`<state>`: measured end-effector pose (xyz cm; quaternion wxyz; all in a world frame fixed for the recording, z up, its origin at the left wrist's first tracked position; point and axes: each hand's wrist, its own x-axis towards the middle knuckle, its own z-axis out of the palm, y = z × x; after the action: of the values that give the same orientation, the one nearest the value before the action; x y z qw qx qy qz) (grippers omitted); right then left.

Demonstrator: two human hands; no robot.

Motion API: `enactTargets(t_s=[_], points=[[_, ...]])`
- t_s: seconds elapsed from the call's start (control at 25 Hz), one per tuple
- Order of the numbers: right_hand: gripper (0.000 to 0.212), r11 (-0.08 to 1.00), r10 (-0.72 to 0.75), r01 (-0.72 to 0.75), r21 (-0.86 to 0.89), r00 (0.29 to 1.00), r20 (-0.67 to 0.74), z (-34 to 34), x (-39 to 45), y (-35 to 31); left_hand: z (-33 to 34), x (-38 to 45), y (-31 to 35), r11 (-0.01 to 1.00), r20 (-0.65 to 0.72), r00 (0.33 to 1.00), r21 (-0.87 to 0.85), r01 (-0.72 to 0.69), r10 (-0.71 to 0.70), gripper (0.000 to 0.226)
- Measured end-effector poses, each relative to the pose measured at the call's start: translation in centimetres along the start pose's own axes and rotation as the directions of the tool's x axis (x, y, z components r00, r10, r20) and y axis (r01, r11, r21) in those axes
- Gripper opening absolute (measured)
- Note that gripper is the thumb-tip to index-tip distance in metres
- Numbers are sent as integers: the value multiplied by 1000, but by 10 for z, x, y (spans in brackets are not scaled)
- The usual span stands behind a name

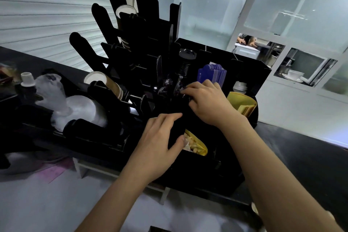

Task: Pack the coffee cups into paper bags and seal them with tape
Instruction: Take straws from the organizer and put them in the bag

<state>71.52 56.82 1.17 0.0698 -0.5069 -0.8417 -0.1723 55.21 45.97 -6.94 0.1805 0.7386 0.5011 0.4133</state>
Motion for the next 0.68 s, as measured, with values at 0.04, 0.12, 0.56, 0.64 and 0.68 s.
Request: enactTargets(t_s=[0.04,0.12,0.56,0.64,0.68], points=[[43,998,-16,20,-66,998,61,1,5,0,0,0,-2,1000,1,1000,-1,2,-2,53],[39,987,-40,59,-147,991,129,3,11,-1,-1,0,-5,1000,-2,1000,-3,6,-6,53],[19,996,-86,86,19,996,32,-8,24,13,-1,-1,-9,1000,-18,1000,-20,8,-8,51],[15,994,-29,32,108,999,-27,-10,23,17,-1,-1,-10,1000,-18,1000,-20,8,-8,51],[13,986,6,2,166,999,-52,-10,22,19,-1,-1,-10,1000,-15,1000,-23,9,-10,51]])
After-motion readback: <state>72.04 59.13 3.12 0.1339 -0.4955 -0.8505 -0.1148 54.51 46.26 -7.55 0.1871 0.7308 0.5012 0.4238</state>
